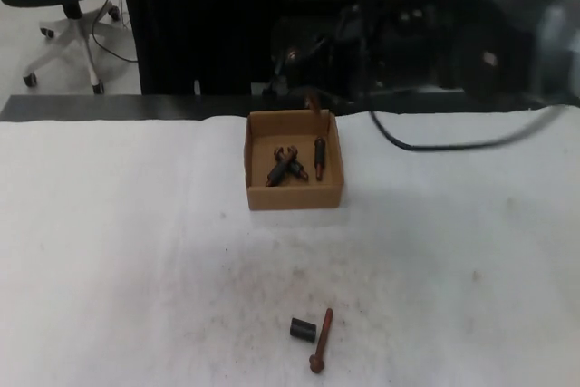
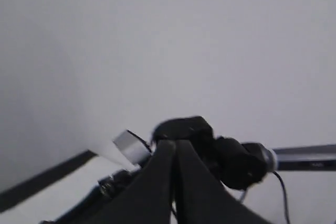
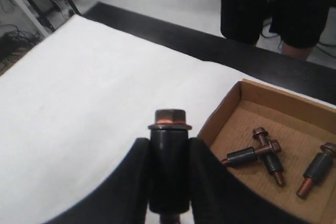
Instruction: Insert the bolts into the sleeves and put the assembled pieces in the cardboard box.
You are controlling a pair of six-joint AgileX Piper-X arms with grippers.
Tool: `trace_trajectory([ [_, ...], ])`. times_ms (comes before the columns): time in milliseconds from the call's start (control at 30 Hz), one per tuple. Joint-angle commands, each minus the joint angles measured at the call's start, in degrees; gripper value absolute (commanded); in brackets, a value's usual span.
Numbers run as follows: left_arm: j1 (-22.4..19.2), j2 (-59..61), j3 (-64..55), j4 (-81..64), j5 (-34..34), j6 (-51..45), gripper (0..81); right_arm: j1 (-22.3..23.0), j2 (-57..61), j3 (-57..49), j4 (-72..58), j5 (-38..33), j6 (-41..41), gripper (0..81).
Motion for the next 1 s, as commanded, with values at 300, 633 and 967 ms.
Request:
trace_trajectory([
  [300,0.17,-3.63,6.64,3.98,2.14,0.39,0.3,-1.66,27.0,-29.16,19.93,4.59,-3.46,6.9],
  [633,0.17,-4.9,12.49,4.48,1.74,0.82,0.3,-5.03,34.16,-36.11,22.25,6.39,-3.17,6.9],
  [967,0.17,-4.9,12.56,4.25,0.09,0.86,0.3,-5.88,35.83,-36.22,23.1,5.79,-3.17,37.5],
])
